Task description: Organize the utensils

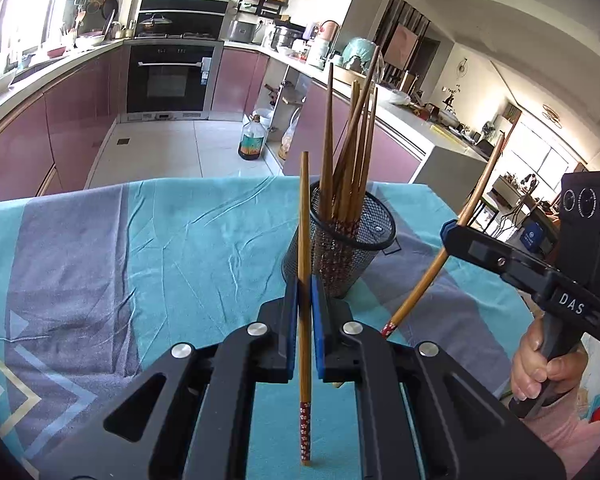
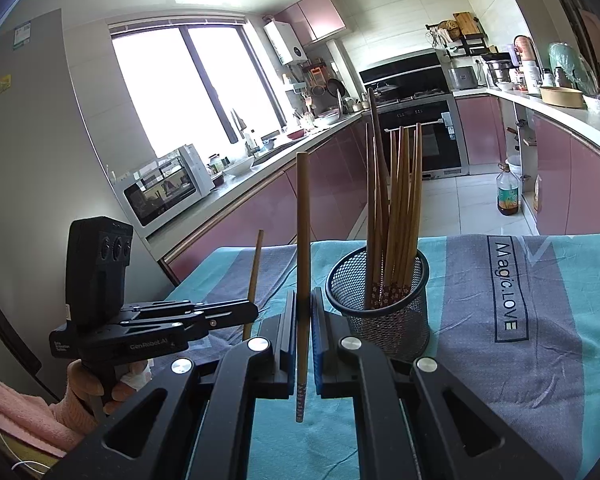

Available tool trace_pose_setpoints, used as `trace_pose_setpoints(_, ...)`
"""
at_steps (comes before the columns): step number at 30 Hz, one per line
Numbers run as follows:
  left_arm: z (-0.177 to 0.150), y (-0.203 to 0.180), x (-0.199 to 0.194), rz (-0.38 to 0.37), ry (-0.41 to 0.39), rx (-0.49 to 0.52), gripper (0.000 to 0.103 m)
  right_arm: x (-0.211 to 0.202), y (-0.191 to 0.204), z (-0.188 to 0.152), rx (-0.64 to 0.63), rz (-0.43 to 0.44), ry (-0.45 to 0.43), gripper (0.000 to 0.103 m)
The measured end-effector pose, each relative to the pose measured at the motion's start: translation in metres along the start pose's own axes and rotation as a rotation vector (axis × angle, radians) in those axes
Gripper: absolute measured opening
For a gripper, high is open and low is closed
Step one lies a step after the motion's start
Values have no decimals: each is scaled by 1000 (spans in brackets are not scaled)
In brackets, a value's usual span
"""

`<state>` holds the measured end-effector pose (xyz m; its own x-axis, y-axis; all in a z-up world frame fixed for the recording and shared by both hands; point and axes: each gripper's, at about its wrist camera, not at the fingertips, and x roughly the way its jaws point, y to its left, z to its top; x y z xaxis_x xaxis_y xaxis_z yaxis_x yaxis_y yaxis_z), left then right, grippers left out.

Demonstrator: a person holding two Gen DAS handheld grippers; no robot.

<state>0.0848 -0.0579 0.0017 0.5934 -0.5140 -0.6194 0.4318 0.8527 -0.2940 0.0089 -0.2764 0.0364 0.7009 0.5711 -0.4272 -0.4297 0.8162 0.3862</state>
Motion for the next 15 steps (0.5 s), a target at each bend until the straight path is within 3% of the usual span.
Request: trace_pose_setpoints(15,8,-18,-28,-18,-69,36,7,-4,2,4,-12,-5,-16,5)
